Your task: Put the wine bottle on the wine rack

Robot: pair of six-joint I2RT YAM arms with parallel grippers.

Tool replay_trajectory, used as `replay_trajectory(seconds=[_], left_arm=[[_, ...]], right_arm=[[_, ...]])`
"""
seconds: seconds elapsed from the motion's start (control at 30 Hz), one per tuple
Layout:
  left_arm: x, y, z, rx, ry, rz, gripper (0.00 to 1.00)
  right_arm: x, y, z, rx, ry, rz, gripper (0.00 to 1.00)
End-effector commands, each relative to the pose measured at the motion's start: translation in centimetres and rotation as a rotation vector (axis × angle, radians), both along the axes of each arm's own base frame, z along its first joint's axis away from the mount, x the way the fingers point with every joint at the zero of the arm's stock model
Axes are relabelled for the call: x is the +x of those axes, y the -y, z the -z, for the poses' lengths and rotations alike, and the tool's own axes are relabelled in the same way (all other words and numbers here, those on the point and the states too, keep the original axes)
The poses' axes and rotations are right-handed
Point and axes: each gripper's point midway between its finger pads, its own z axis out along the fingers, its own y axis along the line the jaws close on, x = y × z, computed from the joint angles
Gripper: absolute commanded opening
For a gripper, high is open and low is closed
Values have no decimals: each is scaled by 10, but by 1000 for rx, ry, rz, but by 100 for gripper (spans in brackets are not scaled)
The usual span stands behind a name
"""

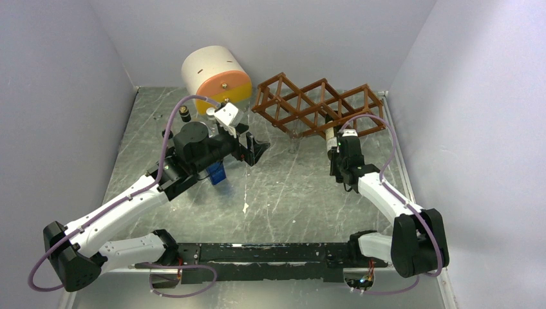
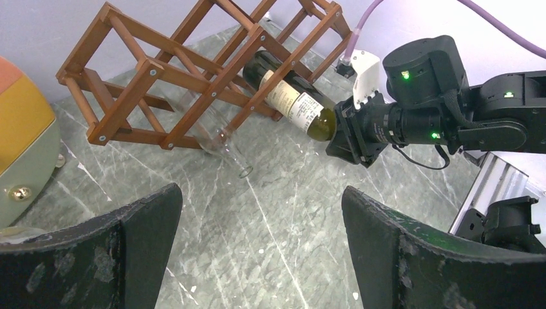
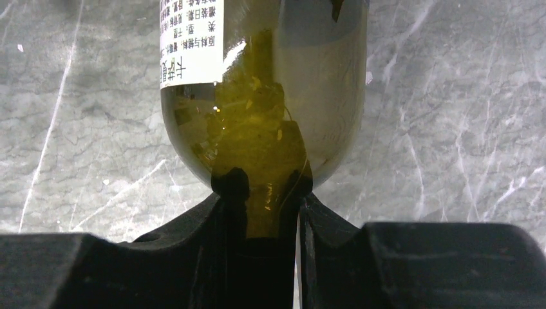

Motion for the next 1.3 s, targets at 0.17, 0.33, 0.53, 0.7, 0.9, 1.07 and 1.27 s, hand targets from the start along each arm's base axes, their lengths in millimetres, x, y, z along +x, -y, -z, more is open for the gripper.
replay_trajectory(seconds=[0.17, 0.33, 0.53, 0.7, 0.9, 1.07, 1.27], left_arm=[[-6, 0, 0, 9, 1, 23, 98], [-9, -1, -3, -3, 8, 31, 98], [-11, 0, -5, -7, 12, 45, 98], [-12, 0, -7, -6, 17, 46, 98], [-12, -1, -7, 11, 17, 46, 98], [-13, -3, -7, 15, 15, 46, 98], [-14, -4, -5, 16, 10, 46, 98]], right_arm=[[61, -8, -44, 79, 270, 68, 0], [70, -9, -46, 85, 290, 71, 0], [79, -11, -45, 74, 286, 69, 11], [87, -5, -43, 40, 271, 101, 21], [95, 0, -39, 22, 269, 141, 31], [100, 1, -37, 15, 294, 140, 39], [107, 1, -34, -12, 315, 114, 51]])
